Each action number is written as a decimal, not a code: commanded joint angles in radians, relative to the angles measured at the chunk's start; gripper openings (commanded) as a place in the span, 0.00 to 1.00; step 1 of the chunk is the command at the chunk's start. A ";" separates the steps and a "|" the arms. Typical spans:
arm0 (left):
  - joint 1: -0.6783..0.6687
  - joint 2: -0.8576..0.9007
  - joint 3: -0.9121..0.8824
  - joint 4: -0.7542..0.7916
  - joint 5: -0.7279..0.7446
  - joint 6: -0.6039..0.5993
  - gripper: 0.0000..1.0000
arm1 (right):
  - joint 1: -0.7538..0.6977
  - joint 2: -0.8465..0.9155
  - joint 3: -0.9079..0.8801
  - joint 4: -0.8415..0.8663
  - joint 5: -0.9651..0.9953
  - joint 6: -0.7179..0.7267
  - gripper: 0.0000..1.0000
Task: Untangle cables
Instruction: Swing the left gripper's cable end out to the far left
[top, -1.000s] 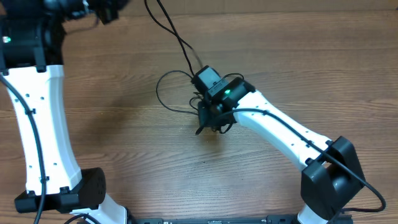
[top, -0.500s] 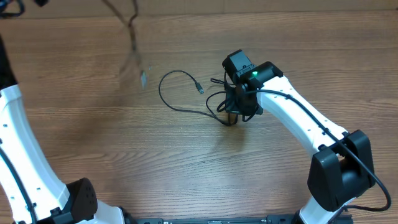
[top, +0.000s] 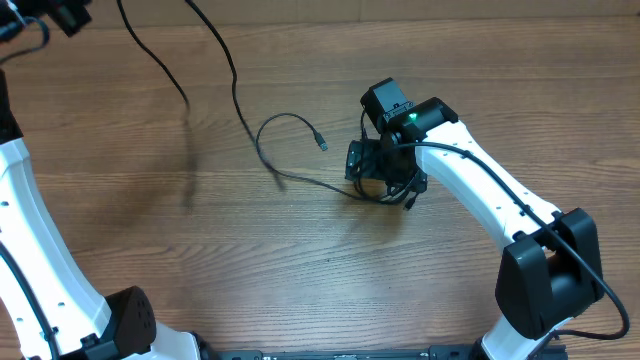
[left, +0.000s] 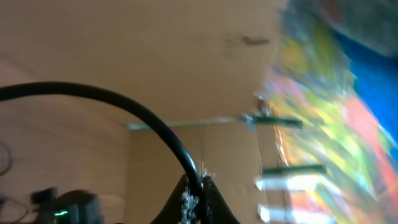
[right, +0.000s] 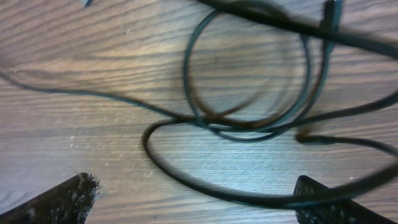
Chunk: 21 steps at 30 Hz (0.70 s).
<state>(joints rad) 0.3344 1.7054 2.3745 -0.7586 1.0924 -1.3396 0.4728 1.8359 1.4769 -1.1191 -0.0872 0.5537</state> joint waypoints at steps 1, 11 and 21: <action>-0.001 -0.011 0.008 -0.163 -0.300 0.346 0.04 | -0.001 0.007 -0.006 -0.010 -0.055 -0.005 1.00; -0.008 -0.005 0.007 -0.446 -1.017 0.717 0.04 | -0.001 0.007 -0.006 -0.016 -0.053 -0.011 1.00; -0.015 0.041 0.006 -0.118 -0.833 0.716 0.04 | -0.001 0.007 -0.006 -0.044 -0.076 -0.011 1.00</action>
<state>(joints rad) 0.3336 1.7187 2.3741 -0.9508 0.2127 -0.6643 0.4728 1.8378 1.4769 -1.1553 -0.1501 0.5495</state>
